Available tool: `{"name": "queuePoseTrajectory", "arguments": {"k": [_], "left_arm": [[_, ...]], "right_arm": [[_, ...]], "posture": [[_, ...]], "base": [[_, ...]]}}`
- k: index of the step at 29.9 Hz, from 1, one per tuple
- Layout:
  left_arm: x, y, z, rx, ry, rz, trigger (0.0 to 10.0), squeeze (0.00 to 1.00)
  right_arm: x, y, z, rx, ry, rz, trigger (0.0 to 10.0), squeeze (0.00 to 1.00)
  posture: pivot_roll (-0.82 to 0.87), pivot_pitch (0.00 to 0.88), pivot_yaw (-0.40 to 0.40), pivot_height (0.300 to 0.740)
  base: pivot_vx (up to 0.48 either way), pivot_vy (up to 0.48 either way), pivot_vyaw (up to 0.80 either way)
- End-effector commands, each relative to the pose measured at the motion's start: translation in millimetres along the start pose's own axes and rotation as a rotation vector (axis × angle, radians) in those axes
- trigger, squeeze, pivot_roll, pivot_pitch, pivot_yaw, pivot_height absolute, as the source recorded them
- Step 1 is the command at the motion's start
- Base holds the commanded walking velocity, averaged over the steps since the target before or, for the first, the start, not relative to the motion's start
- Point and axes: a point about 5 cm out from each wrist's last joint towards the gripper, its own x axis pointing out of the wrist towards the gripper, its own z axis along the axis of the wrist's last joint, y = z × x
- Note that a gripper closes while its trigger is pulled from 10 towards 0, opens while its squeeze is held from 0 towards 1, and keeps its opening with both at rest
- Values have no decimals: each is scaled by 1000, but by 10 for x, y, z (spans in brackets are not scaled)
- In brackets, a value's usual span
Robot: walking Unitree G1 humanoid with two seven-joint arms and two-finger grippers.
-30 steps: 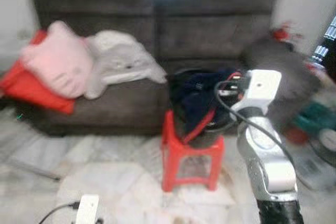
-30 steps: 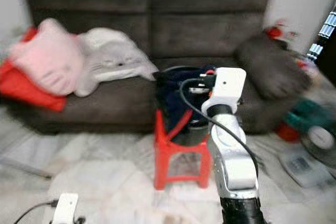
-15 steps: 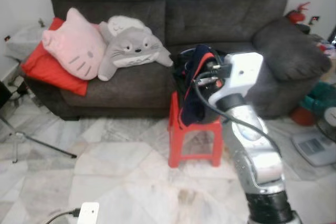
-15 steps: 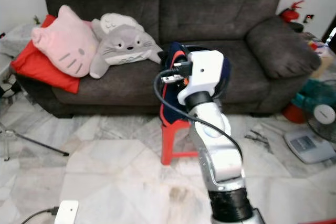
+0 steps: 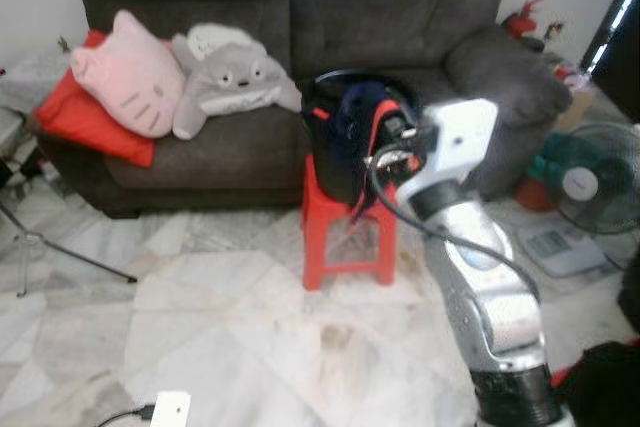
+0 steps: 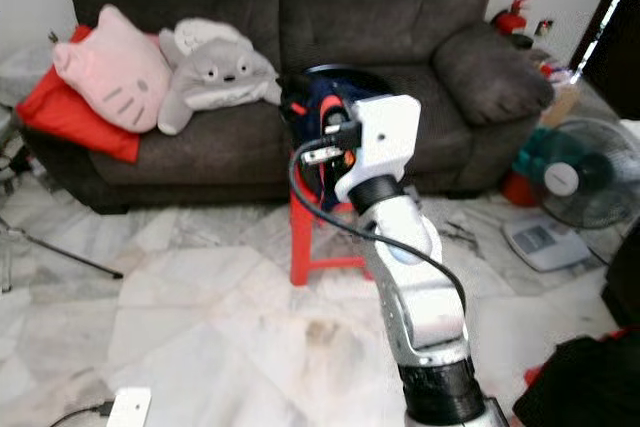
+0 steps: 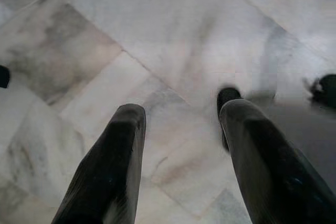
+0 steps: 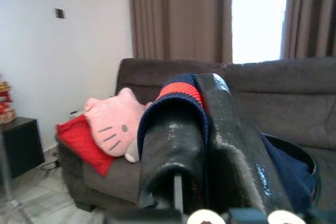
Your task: Hang hanger
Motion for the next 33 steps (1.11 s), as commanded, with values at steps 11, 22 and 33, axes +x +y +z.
{"name": "queuePoseTrajectory", "arguments": {"k": [11, 22, 33], "left_arm": [[-7, 43, -45, 29, 17, 11, 10000, 0], [-5, 42, -42, 38, 22, 6, 10000, 0], [-9, 39, -64, 46, 27, 2, 10000, 0]], "right_arm": [[-92, 554, 123, 95, -35, 442, 10000, 0], [-120, -324, -531, 125, 242, -153, 10000, 0], [-586, -660, -1278, 158, 500, -366, 10000, 0]], "posture": [[-87, 0, 23, 740], [-72, 0, 22, 740], [-50, 0, 21, 740]], "base": [[-137, 0, 0], [0, 0, 0], [0, 0, 0]]}}
